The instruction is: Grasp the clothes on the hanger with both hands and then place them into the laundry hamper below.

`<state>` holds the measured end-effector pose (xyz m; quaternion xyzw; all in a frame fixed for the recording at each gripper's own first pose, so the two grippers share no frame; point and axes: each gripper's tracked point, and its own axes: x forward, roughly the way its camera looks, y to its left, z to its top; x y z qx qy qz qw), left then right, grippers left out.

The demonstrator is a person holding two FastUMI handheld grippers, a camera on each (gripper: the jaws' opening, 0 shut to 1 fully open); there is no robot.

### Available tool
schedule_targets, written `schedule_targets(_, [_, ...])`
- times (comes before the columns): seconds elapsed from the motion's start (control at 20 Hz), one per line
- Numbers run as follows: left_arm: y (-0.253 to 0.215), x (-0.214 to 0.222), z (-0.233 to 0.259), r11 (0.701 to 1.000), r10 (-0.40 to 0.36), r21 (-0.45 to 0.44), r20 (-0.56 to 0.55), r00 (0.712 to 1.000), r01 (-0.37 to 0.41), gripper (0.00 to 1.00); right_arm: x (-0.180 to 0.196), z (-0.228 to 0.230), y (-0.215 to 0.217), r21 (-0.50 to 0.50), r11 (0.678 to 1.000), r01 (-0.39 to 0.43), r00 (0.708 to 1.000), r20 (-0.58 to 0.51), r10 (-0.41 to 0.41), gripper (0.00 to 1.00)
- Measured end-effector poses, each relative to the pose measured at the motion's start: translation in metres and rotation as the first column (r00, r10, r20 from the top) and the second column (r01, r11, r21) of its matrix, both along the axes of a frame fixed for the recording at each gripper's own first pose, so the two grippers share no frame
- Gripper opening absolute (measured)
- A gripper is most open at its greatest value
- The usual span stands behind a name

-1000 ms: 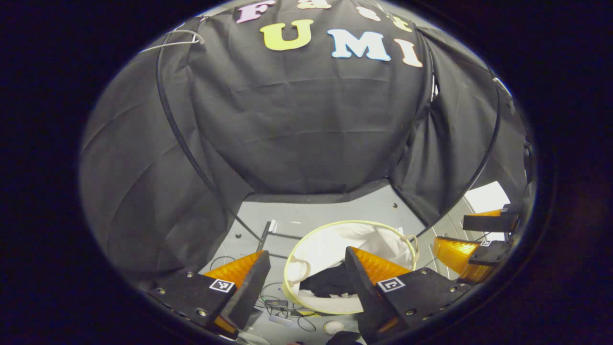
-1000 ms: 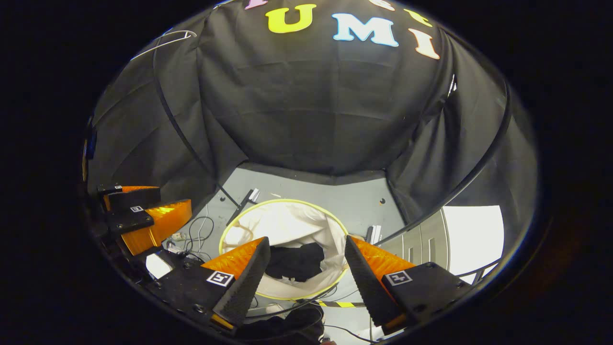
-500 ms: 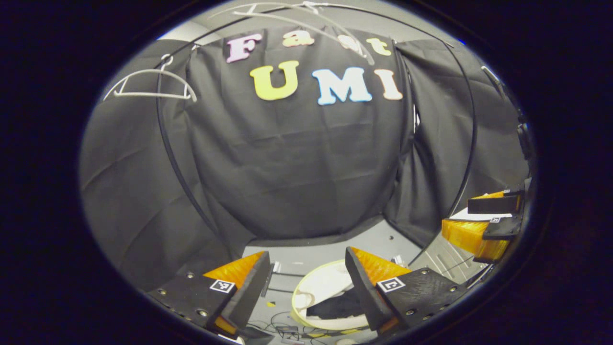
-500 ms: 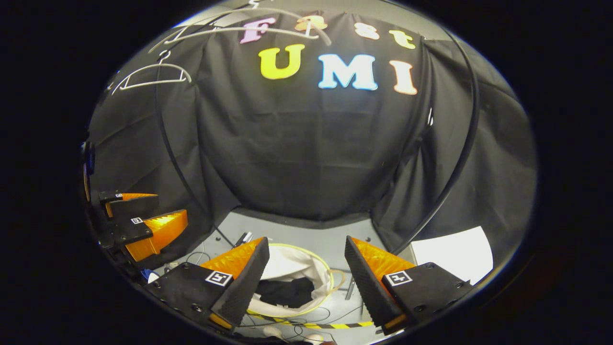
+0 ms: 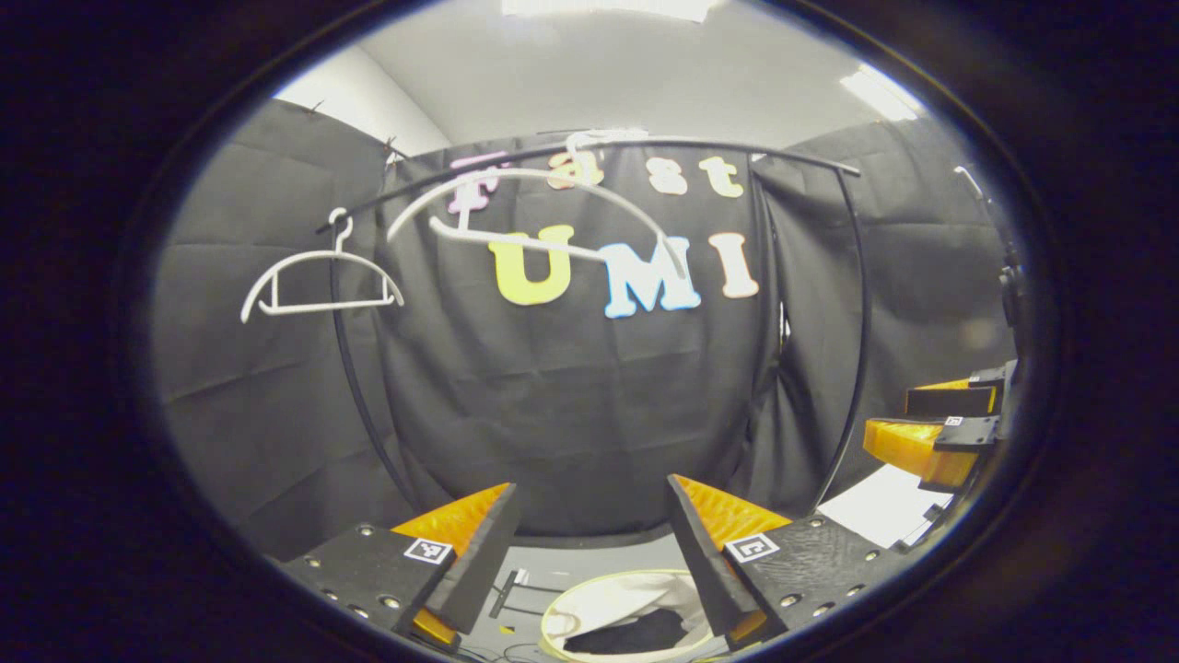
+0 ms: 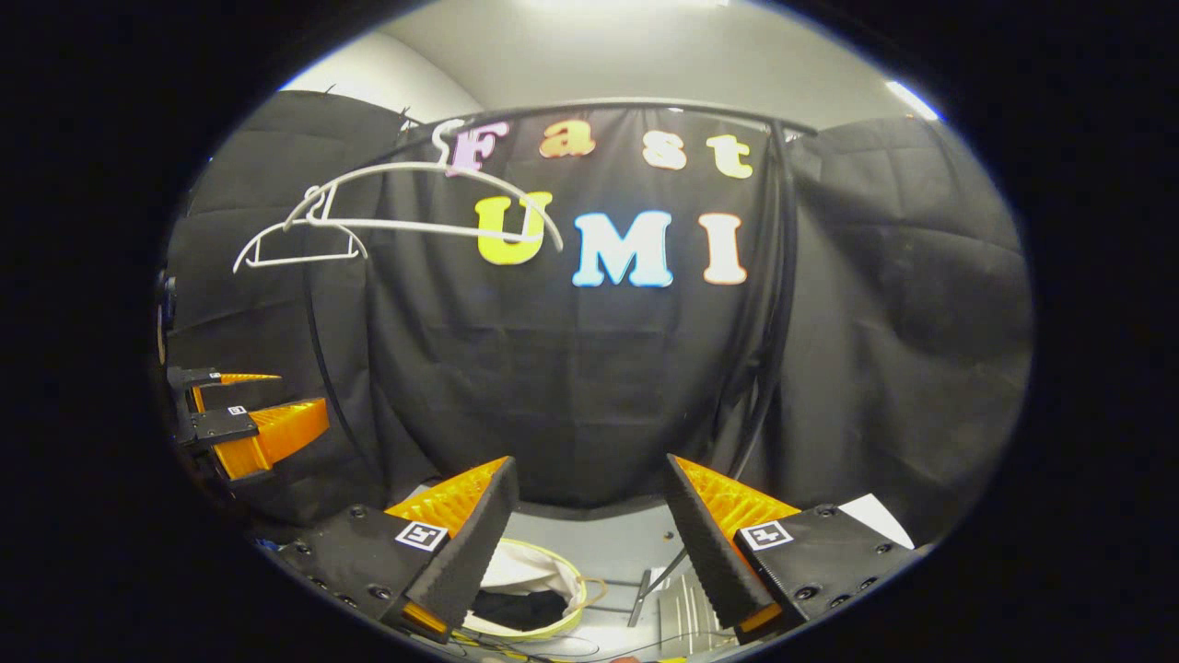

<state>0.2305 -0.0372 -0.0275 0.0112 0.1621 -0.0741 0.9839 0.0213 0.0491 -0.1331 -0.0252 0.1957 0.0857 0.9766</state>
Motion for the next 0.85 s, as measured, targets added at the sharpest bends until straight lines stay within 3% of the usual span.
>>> schedule_targets(0.05, [-0.005, -0.003, 0.018, 1.000, 0.000, -0.009, 0.021, 1.000, 0.000, 0.91, -0.004, 0.014, -0.006, -0.002, 1.000, 0.000, 1.000, 0.030, 0.000, 1.00])
schedule_targets(0.1, [-0.006, -0.005, 0.030, 1.000, -0.001, -0.016, 0.041, 0.999, 0.002, 0.91, -0.006, 0.028, -0.011, -0.002, 1.000, 0.001, 0.998, 0.059, -0.001, 0.96])
schedule_targets(0.5, [-0.007, -0.024, 0.142, 0.999, 0.016, -0.034, 0.217, 0.976, -0.009, 0.91, -0.021, 0.115, -0.048, 0.046, 0.998, 0.041, 0.982, 0.183, -0.048, 0.96])
schedule_targets(0.6, [-0.004, -0.029, 0.153, 1.000, 0.022, -0.022, 0.239, 0.971, -0.017, 0.91, -0.019, 0.128, -0.054, 0.051, 0.997, 0.057, 0.977, 0.204, -0.066, 1.00])
schedule_targets(0.65, [-0.001, -0.032, 0.156, 1.000, 0.029, -0.017, 0.242, 0.970, -0.026, 0.91, -0.021, 0.133, -0.056, 0.054, 0.997, 0.060, 0.973, 0.218, -0.071, 0.96])
schedule_targets(0.85, [0.011, -0.047, 0.164, 0.997, 0.074, -0.021, 0.244, 0.967, -0.071, 0.91, -0.033, 0.142, -0.073, 0.040, 0.996, 0.078, 0.964, 0.251, -0.086, 0.99])
